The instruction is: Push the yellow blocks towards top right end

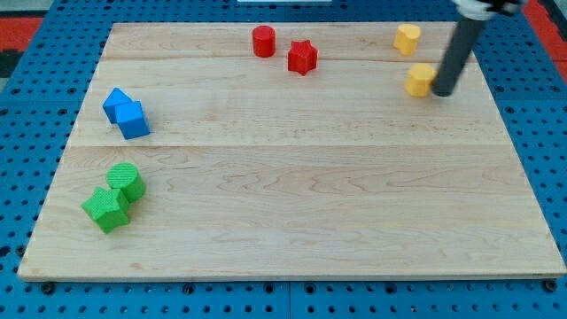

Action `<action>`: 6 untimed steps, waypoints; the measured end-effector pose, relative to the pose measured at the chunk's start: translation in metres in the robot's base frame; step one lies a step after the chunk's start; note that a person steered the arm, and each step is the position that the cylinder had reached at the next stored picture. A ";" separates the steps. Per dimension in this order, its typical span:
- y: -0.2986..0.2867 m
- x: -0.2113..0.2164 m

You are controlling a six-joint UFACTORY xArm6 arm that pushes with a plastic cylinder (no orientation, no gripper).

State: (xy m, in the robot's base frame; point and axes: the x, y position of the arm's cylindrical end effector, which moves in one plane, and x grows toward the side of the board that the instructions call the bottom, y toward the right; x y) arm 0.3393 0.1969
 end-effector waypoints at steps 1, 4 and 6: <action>0.005 0.041; -0.022 -0.066; -0.019 -0.040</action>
